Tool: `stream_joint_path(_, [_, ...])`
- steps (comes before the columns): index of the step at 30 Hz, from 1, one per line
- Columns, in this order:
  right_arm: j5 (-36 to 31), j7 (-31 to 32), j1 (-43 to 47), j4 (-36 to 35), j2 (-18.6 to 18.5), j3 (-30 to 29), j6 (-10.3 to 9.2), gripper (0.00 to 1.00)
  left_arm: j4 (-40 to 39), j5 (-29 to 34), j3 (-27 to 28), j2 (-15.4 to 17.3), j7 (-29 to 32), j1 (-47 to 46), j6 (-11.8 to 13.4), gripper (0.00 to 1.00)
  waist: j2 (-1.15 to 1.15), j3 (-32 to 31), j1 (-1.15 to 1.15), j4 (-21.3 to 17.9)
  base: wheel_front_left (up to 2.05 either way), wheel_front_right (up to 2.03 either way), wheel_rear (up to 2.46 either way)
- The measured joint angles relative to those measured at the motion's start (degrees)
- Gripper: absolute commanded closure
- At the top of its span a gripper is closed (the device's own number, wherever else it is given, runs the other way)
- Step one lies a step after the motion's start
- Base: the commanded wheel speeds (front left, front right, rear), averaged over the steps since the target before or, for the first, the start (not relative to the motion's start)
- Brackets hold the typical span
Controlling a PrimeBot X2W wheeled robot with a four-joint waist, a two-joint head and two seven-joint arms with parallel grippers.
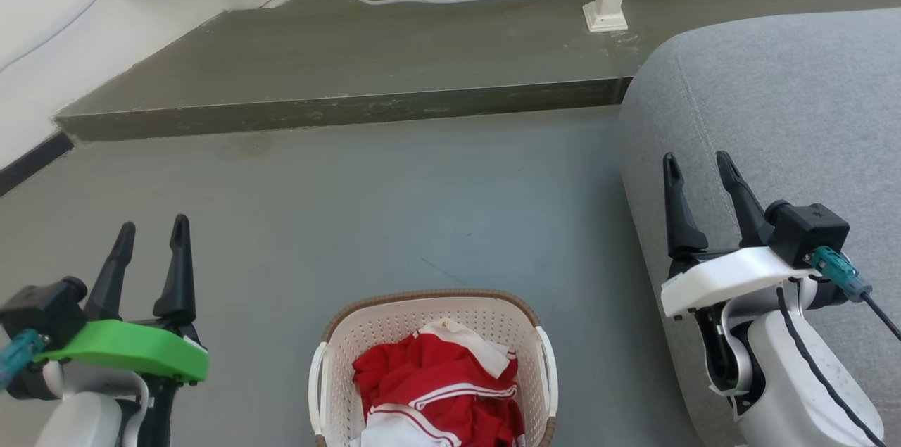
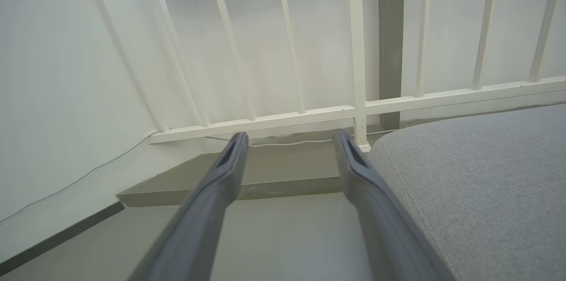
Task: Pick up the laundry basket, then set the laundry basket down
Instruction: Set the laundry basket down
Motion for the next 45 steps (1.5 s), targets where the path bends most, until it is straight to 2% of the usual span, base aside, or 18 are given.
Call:
stream_joint_path(6, [-1.2,0.0,1.9,-1.4,1.1,-2.2,0.00,0.00,-0.9,2.2,1.9,-1.3,0.0,2.2,-0.1,0.00,0.00,-0.2,0.00,0.2,0.00,0.00,0.00])
stream_joint_path(15, [-3.3,0.0,3.6,-2.4,2.5,-2.9,-0.01,0.00,-2.4,5.1,3.5,-3.7,0.0,4.2,-1.5,0.00,0.00,-0.2,0.00,0.5,0.00,0.00,0.00])
stream_joint_path(35, [-4.7,0.0,4.5,-2.6,3.8,-3.1,0.11,0.00,-3.2,8.5,5.4,-5.7,0.0,5.6,-3.6,0.00,0.00,0.4,0.00,0.5,0.00,0.00,0.00])
stream_joint_path(45, [-5.6,0.0,4.5,-2.6,4.3,-3.2,0.76,0.00,-2.8,9.1,6.5,-6.9,0.0,5.6,-4.3,0.00,0.00,0.5,0.00,0.5,0.00,0.00,0.00])
